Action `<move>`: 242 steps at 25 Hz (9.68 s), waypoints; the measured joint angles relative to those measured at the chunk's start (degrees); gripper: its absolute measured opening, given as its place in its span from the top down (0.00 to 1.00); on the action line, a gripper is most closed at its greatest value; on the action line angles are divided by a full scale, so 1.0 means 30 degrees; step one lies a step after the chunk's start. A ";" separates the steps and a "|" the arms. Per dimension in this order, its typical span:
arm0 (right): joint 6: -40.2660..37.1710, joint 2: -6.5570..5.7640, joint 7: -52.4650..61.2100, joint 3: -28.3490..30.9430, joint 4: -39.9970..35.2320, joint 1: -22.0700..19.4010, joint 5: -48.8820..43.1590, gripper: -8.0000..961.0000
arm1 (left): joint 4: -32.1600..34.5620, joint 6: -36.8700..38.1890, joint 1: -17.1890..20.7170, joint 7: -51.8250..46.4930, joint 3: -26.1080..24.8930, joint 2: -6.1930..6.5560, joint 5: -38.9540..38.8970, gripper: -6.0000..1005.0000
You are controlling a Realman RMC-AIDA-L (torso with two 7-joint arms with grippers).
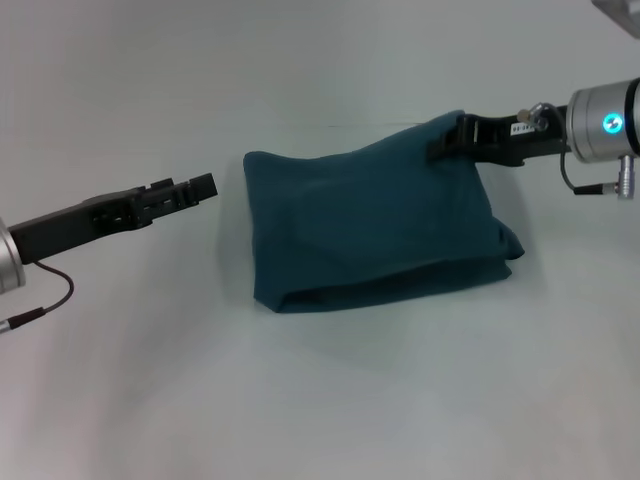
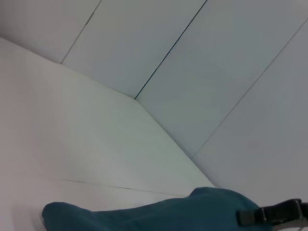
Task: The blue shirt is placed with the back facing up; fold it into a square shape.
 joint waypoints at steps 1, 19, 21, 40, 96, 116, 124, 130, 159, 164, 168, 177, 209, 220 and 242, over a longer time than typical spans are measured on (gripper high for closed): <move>0.0039 -0.0078 0.0005 -0.0074 0.0000 0.0062 -0.0010 0.92 | 0.0000 0.0001 0.0000 0.0000 -0.0001 -0.0001 -0.0006 0.07; 0.2949 -0.0122 -0.0129 -0.2252 0.1104 0.0029 -0.0288 0.92 | -0.0028 -0.0041 0.0143 0.0000 -0.0005 -0.0053 -0.0176 0.07; 0.3282 -0.0105 -0.0077 -0.2580 0.1197 0.0029 -0.0316 0.92 | -0.0030 -0.0062 0.0145 0.0000 -0.0005 -0.0056 -0.0177 0.07; 0.4497 0.0008 -0.0039 -0.3638 0.1346 0.0218 -0.0744 0.92 | -0.0107 -0.0547 0.0125 0.0001 -0.0005 -0.0058 -0.0172 0.07; 0.7182 0.1574 -0.3125 -0.4198 0.0759 0.0925 -0.1318 0.41 | -0.0148 -0.1626 -0.0021 -0.0027 -0.0008 0.0001 -0.0258 0.07; 0.5133 -0.0895 0.1892 -0.4041 -0.1588 -0.1263 -0.1524 0.41 | -0.0147 -0.1910 -0.0206 -0.0277 -0.0004 0.0017 -0.0678 0.07; 0.3099 -0.0389 0.1707 -0.3961 -0.0023 -0.0456 0.1445 0.41 | -0.0143 -0.2243 -0.0034 -0.0722 -0.0243 0.0025 -0.1201 0.07; 0.4065 -0.0158 0.1714 -0.3947 0.0815 -0.0249 0.2890 0.41 | -0.0170 -0.2314 0.0007 -0.0732 -0.0783 -0.0060 -0.1508 0.07; 0.4834 -0.0841 0.2727 -0.2927 -0.1202 -0.1881 0.2484 0.42 | -0.0176 -0.2476 0.0187 -0.0850 -0.0795 -0.0066 -0.1752 0.07; 0.6009 0.0013 0.0831 -0.2914 0.0962 -0.1382 0.4032 0.42 | -0.0204 -0.2508 0.0143 -0.0849 -0.0782 -0.0115 -0.1751 0.07; 0.8184 0.0892 0.0036 -0.2935 0.2160 -0.0920 0.4482 0.42 | -0.0376 -0.2535 0.0029 -0.0850 -0.0793 -0.0118 -0.1751 0.07; 1.2783 0.1243 -0.0080 -0.3603 0.5410 0.0912 0.3064 0.42 | -0.0439 -0.2731 -0.0177 -0.0849 -0.0676 -0.0118 -0.1750 0.07; -0.3698 -0.3500 0.3299 0.0744 -0.0958 -0.2393 0.2880 0.42 | -0.1483 0.1054 0.0474 0.4062 0.0379 -0.0192 0.1778 0.07; -0.3836 -0.3477 0.3451 0.1028 -0.0956 -0.2399 0.2910 0.42 | -0.2241 -0.2263 -0.1555 -0.6860 0.3365 -0.0091 0.3687 0.09; -0.3399 -0.3349 0.3465 0.1051 -0.0970 -0.2470 0.2917 0.42 | -0.6661 -0.6589 -0.3525 -1.0500 0.3212 -0.0132 0.3262 0.14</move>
